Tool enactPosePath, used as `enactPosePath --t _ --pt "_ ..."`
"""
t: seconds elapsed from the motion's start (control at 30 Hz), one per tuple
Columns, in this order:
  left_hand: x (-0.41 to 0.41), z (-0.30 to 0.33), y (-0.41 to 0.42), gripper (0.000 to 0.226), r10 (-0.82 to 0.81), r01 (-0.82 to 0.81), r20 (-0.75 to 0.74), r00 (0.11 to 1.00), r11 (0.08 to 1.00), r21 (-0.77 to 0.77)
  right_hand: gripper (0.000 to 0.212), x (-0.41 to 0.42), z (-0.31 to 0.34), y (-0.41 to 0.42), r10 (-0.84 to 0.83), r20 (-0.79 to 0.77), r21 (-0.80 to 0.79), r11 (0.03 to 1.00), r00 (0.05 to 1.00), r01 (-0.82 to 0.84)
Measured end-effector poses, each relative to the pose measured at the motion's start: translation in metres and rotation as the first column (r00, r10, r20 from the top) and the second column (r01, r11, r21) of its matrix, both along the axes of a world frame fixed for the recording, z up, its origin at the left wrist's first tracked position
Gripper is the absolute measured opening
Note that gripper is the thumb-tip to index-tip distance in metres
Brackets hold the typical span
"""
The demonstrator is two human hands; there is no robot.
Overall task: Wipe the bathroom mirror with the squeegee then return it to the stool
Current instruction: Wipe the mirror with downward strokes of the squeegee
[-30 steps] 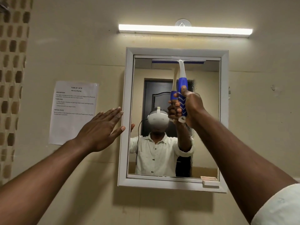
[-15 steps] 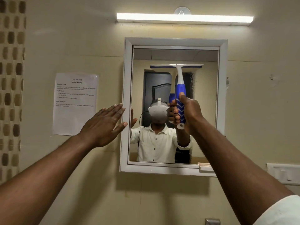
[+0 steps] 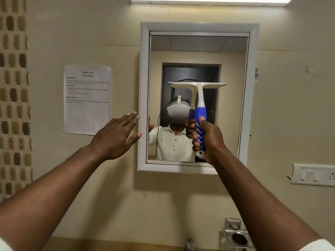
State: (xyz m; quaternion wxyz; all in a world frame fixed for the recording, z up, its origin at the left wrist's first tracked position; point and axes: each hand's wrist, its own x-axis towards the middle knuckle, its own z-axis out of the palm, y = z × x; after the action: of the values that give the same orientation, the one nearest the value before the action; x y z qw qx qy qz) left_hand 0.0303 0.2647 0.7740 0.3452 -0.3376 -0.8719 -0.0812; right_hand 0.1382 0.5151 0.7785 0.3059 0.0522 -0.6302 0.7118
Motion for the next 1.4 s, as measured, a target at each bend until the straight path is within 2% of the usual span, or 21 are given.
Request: enactPosePath --t 0.8,1.1,1.4 --pt "-0.011 -0.091 0.002 0.065 -0.016 0.03 0.183 0.983 0.997 -0.075 0.034 0.037 -0.186 -0.007 0.03 0.213 -0.148 0.989 0.977 0.002" --pt "-0.011 -0.122 0.002 0.065 -0.005 0.03 0.231 0.973 0.994 -0.104 0.034 0.052 -0.218 -0.011 0.048 0.285 -0.213 0.977 0.957 0.015" --pt "-0.01 -0.126 -0.002 0.064 0.003 0.024 0.245 0.97 0.994 -0.108 0.036 0.056 -0.218 -0.016 -0.025 0.3 -0.168 0.983 0.954 0.079"
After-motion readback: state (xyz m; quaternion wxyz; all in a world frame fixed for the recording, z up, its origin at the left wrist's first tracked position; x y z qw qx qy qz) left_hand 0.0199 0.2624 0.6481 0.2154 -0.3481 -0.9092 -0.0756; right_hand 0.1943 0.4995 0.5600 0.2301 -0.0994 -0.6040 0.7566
